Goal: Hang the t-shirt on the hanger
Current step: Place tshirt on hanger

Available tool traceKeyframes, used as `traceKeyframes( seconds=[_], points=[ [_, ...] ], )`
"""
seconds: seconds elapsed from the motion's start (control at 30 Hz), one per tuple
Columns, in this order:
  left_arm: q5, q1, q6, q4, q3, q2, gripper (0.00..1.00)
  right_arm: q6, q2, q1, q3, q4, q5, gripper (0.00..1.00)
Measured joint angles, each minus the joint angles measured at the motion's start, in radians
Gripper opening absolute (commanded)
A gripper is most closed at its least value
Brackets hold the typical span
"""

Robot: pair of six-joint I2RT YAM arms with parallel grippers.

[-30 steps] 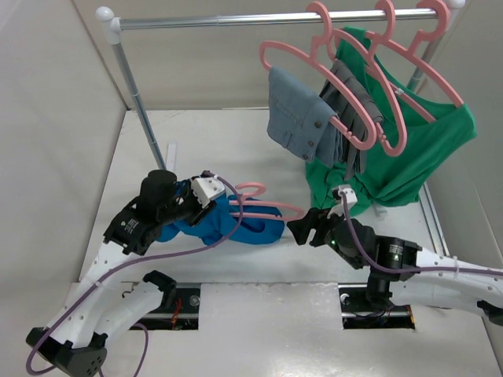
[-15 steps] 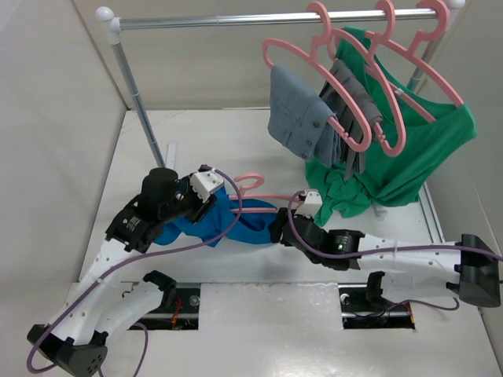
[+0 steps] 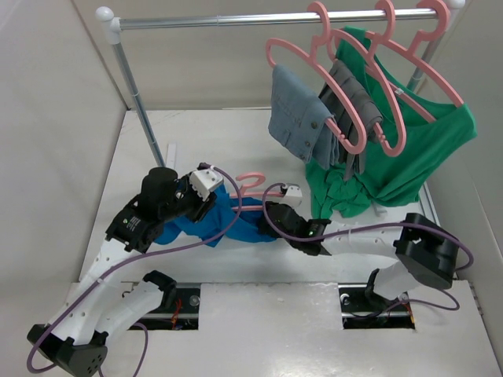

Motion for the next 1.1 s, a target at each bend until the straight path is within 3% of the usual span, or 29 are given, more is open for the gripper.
traceKeyframes(
  seconds=[0.03,0.13,0.17,0.2,0.23,0.27,0.53,0.77,1.1],
  points=[
    [0.0,0.0,-0.004,0.0,0.0,0.0,0.0,-0.022,0.017,-0.01,0.0,0.026,-0.011,0.46],
    [0.0,0.0,-0.018,0.0,0.0,0.0,0.0,-0.074,0.052,-0.031,0.0,0.093,-0.053,0.32],
    [-0.001,0.0,-0.024,0.0,0.0,0.0,0.0,-0.087,0.061,-0.038,-0.001,0.117,-0.078,0.23],
    [-0.002,0.0,-0.029,0.0,0.0,0.0,0.0,-0.099,0.071,-0.051,-0.013,0.166,-0.116,0.08],
    [-0.003,0.0,-0.034,0.0,0.0,0.0,0.0,-0.109,0.075,-0.057,-0.02,0.186,-0.131,0.08],
    [-0.003,0.002,-0.039,0.0,0.0,0.0,0.0,-0.111,0.08,-0.071,-0.04,0.23,-0.158,0.0],
    [0.008,0.006,-0.049,-0.011,0.0,0.001,0.0,-0.108,0.063,-0.121,-0.214,0.382,-0.223,0.0],
    [0.027,0.006,0.04,-0.046,0.0,-0.001,0.0,-0.05,-0.157,-0.165,-0.285,0.271,-0.159,0.0],
    [0.094,0.006,0.109,-0.122,0.008,-0.045,0.0,0.003,-0.247,-0.227,-0.307,0.117,-0.147,0.0]
  ],
)
